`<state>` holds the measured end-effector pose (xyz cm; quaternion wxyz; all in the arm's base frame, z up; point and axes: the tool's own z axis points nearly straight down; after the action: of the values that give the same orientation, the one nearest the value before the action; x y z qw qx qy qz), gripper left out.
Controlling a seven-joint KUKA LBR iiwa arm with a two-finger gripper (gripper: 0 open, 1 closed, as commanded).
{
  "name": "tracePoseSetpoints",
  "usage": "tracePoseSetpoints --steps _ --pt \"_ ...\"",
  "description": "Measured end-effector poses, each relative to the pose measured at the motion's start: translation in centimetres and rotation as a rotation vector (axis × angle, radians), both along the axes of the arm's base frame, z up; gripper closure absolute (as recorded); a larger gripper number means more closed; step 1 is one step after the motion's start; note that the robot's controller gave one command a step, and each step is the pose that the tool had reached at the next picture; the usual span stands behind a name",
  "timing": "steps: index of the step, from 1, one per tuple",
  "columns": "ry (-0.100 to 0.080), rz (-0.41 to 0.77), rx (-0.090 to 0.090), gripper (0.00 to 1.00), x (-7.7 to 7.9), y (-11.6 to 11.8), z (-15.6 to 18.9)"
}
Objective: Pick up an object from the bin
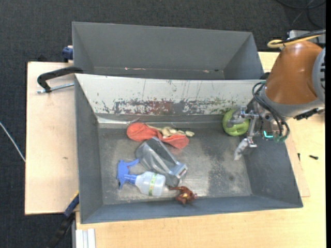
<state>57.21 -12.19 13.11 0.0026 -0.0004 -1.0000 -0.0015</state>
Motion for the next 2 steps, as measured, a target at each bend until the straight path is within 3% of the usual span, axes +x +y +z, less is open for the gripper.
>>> tracePoseSetpoints --steps 1,2 --pt "-0.006 0.001 -0.002 0.0 0.2 0.0 0.3" --pt "-0.008 0.019 -0.002 0.0 0.2 7.2 -2.6"
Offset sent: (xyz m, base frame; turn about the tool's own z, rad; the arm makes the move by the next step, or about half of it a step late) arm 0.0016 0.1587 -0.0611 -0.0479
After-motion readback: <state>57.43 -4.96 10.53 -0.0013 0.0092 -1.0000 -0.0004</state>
